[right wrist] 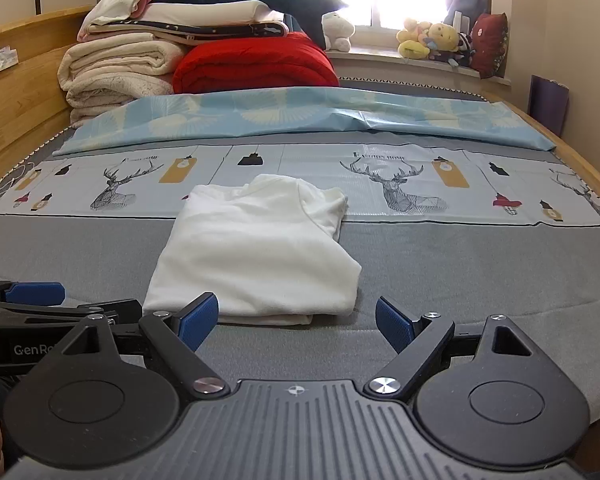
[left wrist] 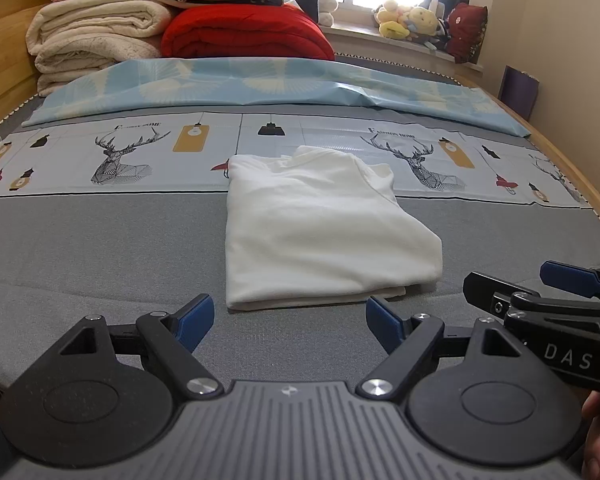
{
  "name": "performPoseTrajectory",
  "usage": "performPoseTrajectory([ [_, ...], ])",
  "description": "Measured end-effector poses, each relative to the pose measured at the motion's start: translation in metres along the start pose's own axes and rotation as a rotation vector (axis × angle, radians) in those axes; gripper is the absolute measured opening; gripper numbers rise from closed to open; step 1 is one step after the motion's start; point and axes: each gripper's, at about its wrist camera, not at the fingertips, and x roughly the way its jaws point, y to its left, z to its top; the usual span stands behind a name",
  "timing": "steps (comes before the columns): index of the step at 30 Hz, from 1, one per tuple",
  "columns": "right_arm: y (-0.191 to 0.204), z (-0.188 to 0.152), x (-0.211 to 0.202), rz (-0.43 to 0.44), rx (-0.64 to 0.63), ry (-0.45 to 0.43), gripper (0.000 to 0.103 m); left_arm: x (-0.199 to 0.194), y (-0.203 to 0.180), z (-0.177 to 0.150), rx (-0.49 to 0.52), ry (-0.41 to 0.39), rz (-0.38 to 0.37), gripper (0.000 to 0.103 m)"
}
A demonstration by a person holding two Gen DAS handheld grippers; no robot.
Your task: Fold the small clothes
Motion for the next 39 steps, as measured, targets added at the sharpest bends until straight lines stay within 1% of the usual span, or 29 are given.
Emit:
performPoseTrajectory([
  [39, -0.0029, -0.001, -0.0002, 0.004, 0.0, 0.003, 0.087, -0.0003, 0.0009, 0.0001, 0.008, -0.005, -0.008, 0.087],
])
